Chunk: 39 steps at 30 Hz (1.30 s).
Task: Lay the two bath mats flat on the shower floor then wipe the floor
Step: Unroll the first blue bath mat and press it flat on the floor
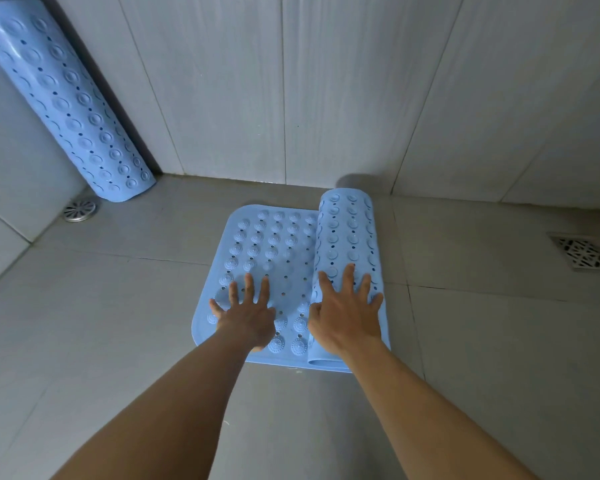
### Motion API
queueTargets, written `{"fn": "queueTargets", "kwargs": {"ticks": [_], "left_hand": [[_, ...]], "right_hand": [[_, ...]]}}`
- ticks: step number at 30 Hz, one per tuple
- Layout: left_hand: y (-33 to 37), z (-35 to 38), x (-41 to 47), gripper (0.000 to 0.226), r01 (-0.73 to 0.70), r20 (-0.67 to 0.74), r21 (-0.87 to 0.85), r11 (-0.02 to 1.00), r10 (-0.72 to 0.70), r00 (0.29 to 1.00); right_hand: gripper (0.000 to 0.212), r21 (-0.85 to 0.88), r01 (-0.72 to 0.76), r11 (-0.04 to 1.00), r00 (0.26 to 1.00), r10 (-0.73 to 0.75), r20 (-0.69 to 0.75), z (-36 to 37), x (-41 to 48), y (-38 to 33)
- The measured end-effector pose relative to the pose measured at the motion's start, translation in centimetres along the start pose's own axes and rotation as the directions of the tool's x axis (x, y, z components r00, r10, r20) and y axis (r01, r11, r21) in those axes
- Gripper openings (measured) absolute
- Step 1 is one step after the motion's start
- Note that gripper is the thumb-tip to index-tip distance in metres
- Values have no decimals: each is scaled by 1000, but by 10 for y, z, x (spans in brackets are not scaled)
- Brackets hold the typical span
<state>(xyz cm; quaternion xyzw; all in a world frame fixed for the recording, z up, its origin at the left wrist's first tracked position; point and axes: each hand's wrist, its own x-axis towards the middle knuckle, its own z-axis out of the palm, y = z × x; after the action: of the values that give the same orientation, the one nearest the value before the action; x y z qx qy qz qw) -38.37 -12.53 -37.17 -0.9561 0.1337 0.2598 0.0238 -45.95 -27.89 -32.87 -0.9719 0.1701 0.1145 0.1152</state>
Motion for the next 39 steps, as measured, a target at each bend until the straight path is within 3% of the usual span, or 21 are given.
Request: {"fn": "queueTargets", "kwargs": {"ticks": [15, 22, 28, 30, 34, 39], "left_hand": [[-8, 1, 8, 58, -65, 22, -59, 996, 67, 998], [-2, 0, 14, 59, -42, -10, -82, 996, 41, 999], [33, 5, 7, 93, -12, -81, -107, 994, 4, 997], [42, 7, 4, 95, -14, -51, -91, 996, 9, 999], [47, 11, 5, 94, 13, -41, -70, 997, -16, 999], [51, 10, 3, 94, 43, -42, -49, 998, -45, 998]], "right_hand": [[81, 60, -47, 997, 999, 46, 17, -5, 9, 24], [86, 90, -135, 987, 990, 137, -16, -13, 9, 35], [74, 66, -118, 991, 991, 122, -47, -15, 12, 52], [69, 81, -122, 989, 992, 124, -23, -17, 14, 61], [93, 61, -130, 990, 991, 130, 15, -19, 17, 77], [85, 112, -137, 984, 990, 138, 2, -23, 15, 98]]}}
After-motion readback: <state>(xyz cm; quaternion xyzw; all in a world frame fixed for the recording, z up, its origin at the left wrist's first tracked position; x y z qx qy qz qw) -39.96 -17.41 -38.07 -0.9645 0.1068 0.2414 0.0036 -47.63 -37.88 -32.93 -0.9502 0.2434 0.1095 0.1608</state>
